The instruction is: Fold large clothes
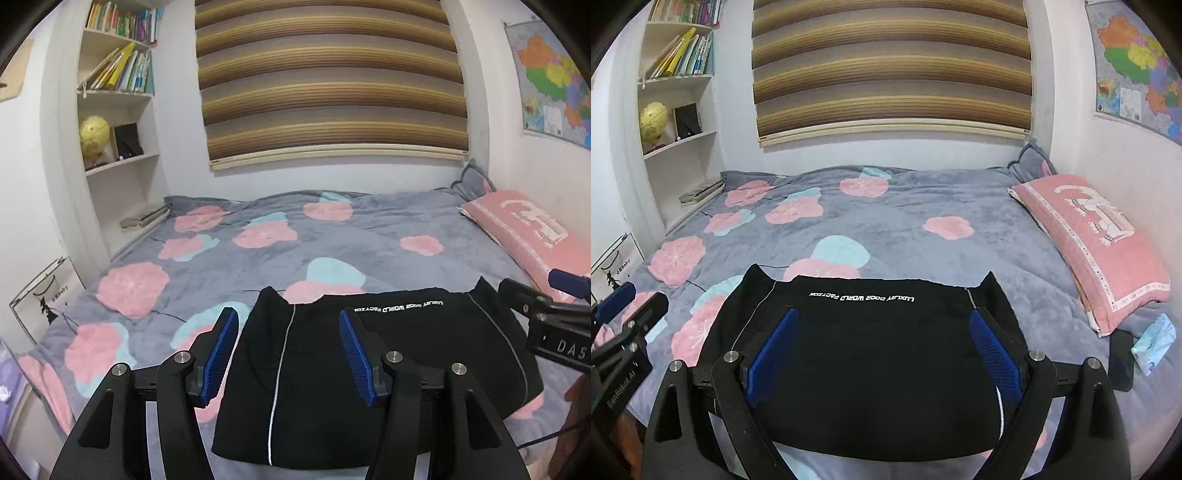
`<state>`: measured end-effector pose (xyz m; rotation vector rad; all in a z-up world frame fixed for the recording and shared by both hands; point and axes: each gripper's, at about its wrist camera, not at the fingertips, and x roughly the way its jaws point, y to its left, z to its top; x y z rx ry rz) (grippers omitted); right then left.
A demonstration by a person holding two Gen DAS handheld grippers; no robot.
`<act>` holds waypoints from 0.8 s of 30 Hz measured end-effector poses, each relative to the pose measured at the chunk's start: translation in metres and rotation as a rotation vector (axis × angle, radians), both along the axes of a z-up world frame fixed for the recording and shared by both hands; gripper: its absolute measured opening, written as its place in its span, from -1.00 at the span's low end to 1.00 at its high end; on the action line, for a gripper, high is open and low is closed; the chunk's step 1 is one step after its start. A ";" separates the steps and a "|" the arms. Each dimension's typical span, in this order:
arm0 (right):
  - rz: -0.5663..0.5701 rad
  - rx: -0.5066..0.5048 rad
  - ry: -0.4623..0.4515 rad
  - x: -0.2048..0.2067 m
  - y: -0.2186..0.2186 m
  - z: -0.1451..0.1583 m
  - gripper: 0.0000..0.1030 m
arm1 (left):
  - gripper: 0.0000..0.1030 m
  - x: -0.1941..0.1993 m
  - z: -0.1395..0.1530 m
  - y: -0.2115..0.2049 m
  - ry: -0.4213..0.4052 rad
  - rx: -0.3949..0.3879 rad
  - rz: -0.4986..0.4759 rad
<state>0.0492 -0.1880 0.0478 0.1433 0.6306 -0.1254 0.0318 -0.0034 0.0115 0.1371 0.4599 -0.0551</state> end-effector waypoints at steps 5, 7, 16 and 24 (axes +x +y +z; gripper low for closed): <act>-0.008 0.011 0.039 0.011 -0.002 -0.015 0.84 | 0.13 0.007 -0.012 -0.003 0.034 0.007 -0.002; -0.011 0.022 0.054 0.014 -0.003 -0.022 0.84 | 0.13 0.010 -0.018 -0.005 0.052 0.015 -0.004; -0.015 0.056 0.119 0.020 -0.011 -0.046 0.84 | 0.14 0.016 -0.039 -0.015 0.110 0.034 -0.028; -0.021 0.065 0.132 0.017 -0.015 -0.051 0.84 | 0.14 0.016 -0.043 -0.021 0.131 0.033 -0.053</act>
